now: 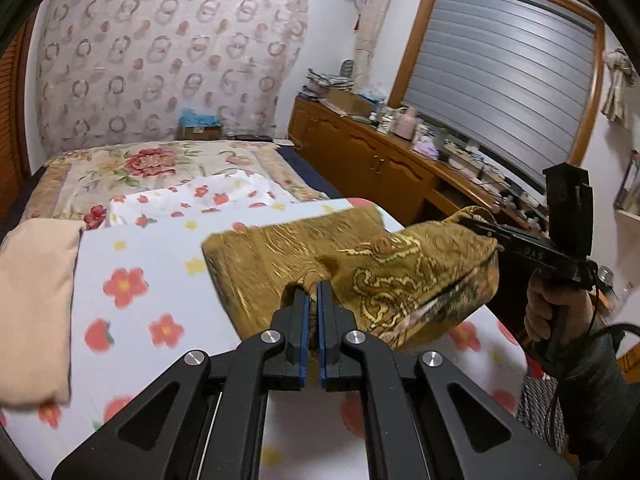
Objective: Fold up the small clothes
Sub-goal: 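Grasp the folded brown-and-gold shirt with the left gripper and lift it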
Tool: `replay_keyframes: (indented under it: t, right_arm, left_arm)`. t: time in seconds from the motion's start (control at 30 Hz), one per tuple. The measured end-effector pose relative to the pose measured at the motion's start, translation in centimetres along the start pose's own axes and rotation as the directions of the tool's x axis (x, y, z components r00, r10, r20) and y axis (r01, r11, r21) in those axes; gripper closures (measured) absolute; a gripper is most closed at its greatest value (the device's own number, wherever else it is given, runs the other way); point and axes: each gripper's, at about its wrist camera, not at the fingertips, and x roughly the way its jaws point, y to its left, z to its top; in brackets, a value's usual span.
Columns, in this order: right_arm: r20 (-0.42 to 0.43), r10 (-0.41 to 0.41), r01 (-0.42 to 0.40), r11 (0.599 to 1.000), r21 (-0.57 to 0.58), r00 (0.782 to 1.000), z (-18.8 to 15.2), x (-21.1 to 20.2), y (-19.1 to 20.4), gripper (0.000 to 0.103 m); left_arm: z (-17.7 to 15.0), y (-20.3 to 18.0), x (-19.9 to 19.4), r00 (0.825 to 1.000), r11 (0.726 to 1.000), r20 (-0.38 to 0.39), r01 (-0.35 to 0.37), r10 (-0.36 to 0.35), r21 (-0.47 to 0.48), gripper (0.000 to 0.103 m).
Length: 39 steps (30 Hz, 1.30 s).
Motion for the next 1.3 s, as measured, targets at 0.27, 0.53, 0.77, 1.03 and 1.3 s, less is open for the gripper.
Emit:
replay_keyframes:
  t: [0.27,0.53,0.77,1.03,1.3]
  right_arm:
    - [-0.054,-0.013,0.013,1.000,-0.005,0.998,2.8,5.5,-0.7,0.098]
    - [-0.126,0.007,-0.006,1.000,0.007,0.992,5.3,7.8,-1.4,0.085]
    - [-0.056,-0.035,0.036,0.999,0.019,0.998,7.3,5.0,-2.8,0.049]
    - [-0.122,-0.072,0.057,0.991,-0.123,0.990,4.4,4.8,-1.3,0.049]
    - [-0.221,-0.086,0.032,0.971,-0.236,0.971,4.7,7.8,0.9,0.061]
  left_arm:
    - [3.2,2.5,4.2,0.997,0.998,-0.030,-0.068,0.068,0.006,0.099]
    - [4.0,4.7,8.1,0.991,0.995,-0.088,-0.101,0.101,0.005,0.099]
    - [4.0,4.9,8.9,0.988,0.995,-0.124,-0.096,0.096,0.003,0.094]
    - [4.3,5.1,5.5,0.993,0.995,-0.066,-0.099,0.100,0.023,0.025]
    - [2.2,4.6,8.0,0.977,0.991,-0.171,-0.119,0.127,0.057,0.025]
